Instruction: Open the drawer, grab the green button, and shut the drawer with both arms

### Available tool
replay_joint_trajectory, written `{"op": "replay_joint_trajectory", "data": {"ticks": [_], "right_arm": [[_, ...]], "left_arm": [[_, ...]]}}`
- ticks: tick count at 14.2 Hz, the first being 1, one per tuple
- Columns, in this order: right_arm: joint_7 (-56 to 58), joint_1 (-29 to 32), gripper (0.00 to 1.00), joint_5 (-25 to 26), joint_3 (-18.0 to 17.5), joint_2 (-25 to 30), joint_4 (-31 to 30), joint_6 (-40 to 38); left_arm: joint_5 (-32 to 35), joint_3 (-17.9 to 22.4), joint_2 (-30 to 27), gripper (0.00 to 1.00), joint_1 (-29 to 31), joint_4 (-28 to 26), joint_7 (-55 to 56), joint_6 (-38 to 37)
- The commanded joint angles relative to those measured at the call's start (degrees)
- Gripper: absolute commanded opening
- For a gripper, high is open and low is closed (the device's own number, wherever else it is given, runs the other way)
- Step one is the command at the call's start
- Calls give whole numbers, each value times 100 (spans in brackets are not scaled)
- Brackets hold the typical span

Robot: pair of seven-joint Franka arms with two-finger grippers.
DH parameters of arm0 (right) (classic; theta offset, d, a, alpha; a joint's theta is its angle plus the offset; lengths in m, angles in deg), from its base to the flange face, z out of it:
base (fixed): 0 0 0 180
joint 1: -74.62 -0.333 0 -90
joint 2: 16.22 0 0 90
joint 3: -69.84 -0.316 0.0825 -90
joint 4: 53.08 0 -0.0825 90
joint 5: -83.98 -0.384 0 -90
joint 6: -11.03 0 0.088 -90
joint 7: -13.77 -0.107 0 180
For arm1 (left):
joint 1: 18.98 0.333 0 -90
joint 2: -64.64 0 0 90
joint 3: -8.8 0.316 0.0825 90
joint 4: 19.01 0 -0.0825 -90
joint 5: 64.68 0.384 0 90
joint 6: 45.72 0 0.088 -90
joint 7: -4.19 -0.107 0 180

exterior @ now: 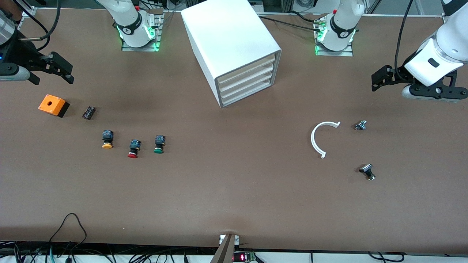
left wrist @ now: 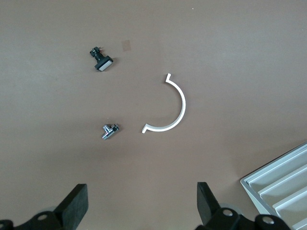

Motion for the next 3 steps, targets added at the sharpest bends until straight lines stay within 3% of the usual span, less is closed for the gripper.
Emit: {"op": "replay_joint_trajectory", "data": {"ticks": [1,3], "right_arm": [[102,69,99,48,-66,32,55,-11],[110,69,99,48,-75,23,81,-11]], "left_arm": [[91,-7,-130,100,-8,-95,-103,-37],[100,-7,-130,100,-8,-95,-103,-45]]}}
